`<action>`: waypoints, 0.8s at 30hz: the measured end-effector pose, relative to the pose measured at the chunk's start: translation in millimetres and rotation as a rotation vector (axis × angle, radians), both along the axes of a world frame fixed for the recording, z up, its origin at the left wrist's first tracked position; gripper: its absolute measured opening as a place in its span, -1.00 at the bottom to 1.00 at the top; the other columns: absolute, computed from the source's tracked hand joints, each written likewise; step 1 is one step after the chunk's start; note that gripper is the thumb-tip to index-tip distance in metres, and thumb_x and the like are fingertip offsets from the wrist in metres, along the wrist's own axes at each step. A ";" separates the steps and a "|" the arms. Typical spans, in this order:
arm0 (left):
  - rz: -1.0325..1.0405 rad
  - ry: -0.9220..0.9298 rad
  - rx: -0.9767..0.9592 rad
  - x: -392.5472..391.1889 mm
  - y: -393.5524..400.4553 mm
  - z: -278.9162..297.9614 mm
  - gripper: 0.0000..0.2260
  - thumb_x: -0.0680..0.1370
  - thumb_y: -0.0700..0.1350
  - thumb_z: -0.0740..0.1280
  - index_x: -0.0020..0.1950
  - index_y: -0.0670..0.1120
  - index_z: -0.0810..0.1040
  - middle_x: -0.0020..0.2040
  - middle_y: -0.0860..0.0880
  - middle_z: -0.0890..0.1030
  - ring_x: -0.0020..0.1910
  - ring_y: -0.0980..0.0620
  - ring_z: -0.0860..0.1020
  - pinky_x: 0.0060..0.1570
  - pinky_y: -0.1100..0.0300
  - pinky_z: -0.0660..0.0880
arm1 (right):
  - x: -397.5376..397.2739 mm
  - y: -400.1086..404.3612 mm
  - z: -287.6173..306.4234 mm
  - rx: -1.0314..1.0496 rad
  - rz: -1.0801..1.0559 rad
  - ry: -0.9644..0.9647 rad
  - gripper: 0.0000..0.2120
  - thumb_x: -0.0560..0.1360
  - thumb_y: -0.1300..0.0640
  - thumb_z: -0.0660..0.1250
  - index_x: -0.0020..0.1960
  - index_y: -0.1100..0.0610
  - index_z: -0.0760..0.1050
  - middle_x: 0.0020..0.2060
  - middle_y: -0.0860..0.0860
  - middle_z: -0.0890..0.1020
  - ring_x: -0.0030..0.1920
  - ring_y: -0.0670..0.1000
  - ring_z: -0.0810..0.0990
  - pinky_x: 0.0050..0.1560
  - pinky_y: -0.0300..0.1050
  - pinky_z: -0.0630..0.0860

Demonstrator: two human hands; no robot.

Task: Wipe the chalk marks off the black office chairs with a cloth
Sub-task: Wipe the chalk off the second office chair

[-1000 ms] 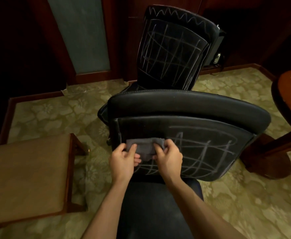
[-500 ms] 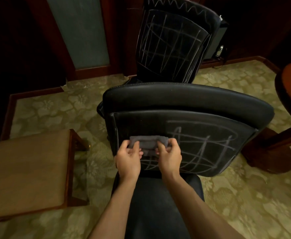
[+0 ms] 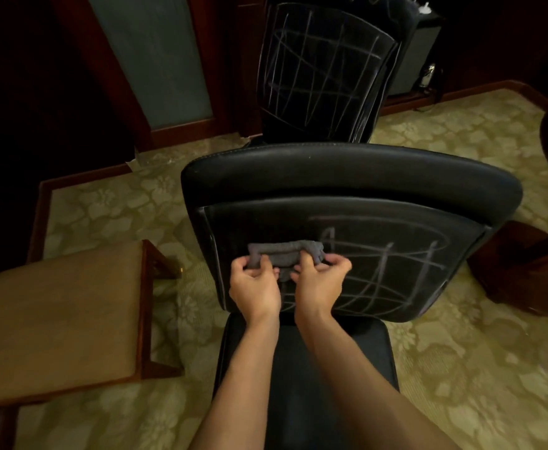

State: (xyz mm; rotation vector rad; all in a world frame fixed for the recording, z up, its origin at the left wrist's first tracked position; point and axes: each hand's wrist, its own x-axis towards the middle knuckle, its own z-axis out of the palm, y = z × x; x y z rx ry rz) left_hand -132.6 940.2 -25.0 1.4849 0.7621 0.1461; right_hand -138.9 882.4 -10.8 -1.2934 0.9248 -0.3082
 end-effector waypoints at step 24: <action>-0.322 -0.404 0.522 -27.1 10.8 -24.4 -0.80 0.57 -0.19 0.42 0.19 -0.12 0.58 0.06 -0.01 0.65 0.02 0.22 0.62 0.02 0.38 0.57 | -22.4 -19.8 -33.7 -0.902 0.475 -0.186 -0.63 0.59 0.15 0.31 0.37 0.15 0.41 0.10 0.06 0.60 0.04 -0.06 0.62 0.07 -0.17 0.58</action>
